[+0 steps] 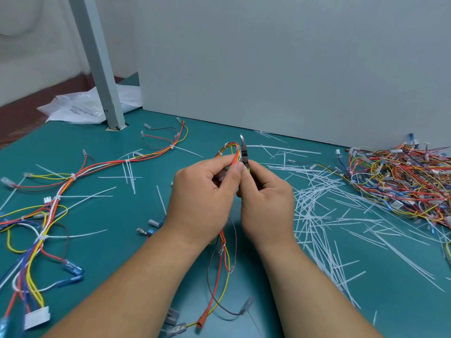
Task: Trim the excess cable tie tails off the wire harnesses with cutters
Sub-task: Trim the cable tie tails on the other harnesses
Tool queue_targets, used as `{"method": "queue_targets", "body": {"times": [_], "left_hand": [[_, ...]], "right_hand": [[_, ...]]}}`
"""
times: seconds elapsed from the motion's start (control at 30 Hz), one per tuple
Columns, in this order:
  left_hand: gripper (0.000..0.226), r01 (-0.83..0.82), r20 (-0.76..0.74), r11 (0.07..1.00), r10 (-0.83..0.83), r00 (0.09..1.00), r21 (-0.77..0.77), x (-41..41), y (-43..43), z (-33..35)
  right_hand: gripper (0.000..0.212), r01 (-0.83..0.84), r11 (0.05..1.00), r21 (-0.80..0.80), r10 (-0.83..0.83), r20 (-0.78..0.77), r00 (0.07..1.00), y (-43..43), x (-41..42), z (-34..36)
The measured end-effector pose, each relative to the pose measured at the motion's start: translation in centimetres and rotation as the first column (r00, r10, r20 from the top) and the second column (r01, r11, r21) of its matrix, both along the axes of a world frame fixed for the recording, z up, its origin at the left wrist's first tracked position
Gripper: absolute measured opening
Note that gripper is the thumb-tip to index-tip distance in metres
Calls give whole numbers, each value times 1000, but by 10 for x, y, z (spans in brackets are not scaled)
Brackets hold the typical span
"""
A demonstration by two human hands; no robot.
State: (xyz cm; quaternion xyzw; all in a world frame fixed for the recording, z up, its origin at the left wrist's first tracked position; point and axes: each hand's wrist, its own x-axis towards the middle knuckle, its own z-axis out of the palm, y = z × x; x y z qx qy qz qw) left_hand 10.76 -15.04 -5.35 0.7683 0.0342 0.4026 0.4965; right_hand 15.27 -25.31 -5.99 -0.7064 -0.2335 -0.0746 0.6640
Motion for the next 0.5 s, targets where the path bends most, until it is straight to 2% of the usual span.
{"method": "queue_targets", "body": {"times": [0.2,0.33,0.5], "left_hand": [[17,-15,14,997,14,1000,82,-2,1,0],[13,-37,14,987,35,999,153,-3,5,2],[25,-58,6,981,58,998,182,-4,13,4]], "right_hand": [[20,41,999,-4,-41,9,999,0,-1,-2],[19,74,995,-66,-71,44,997,-2,0,-3],[19,177,970,-168,-153,144,978,-3,0,-2]]}}
